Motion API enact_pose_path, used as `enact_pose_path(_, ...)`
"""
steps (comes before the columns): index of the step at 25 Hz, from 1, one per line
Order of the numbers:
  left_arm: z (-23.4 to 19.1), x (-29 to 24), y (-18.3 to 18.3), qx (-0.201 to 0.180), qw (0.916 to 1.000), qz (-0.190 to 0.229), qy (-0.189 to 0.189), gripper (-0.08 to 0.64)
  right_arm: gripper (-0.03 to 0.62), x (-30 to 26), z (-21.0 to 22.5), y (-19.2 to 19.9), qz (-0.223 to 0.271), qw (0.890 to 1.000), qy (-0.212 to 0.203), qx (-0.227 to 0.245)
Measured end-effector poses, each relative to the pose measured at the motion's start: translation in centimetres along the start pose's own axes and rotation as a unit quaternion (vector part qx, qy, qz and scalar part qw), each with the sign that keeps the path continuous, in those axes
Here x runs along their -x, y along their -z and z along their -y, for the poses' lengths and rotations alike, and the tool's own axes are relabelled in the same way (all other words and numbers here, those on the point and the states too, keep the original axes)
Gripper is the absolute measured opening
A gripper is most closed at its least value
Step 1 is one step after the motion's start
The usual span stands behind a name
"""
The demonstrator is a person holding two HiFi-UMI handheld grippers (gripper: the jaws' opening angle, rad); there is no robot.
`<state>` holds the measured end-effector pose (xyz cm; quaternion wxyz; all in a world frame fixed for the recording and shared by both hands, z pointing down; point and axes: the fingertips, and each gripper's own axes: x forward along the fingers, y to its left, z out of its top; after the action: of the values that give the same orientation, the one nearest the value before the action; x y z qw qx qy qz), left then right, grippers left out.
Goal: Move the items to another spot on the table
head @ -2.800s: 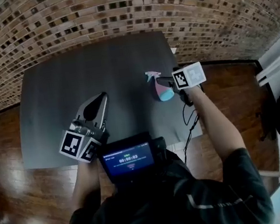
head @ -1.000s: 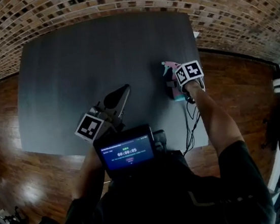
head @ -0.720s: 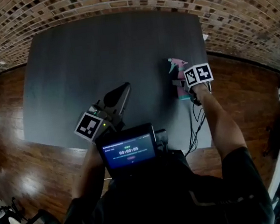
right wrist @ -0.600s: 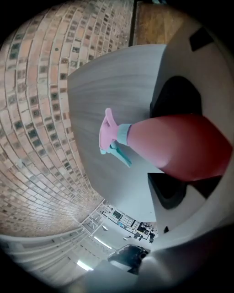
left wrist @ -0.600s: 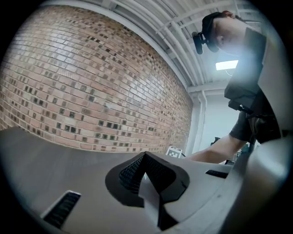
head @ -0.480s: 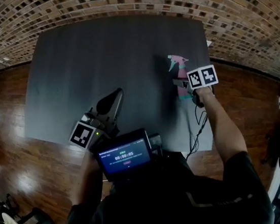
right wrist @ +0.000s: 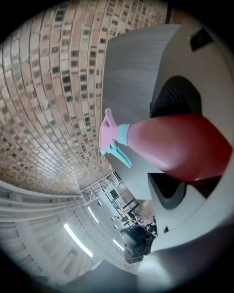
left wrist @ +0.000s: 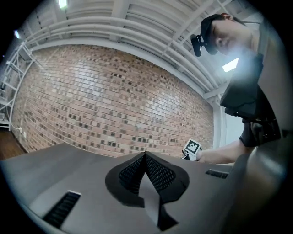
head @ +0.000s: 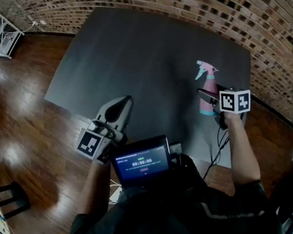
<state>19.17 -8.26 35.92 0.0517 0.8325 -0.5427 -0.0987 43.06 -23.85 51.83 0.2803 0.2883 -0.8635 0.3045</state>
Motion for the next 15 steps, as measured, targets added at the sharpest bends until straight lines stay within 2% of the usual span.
enact_pose_path(6,-3.5,10.5,-3.9,-0.017,0.9973,0.020,-0.069,-0.006,0.385,-1.7,-11.5,-3.0,0.019,0.997,-0.048,0.062)
enact_pose_path(10,-4.7,16.5,-6.5,-0.033,0.9933,0.042,-0.102,-0.006,0.385,-3.1,-16.7,-3.2,0.023,0.994,-0.061,0.083)
enact_pose_path(15,-6.5,25.5,-7.6,-0.055,0.9858,0.067,-0.144,-0.008,0.385,-5.2,-26.7,-2.3,0.039,0.986,-0.106,0.126)
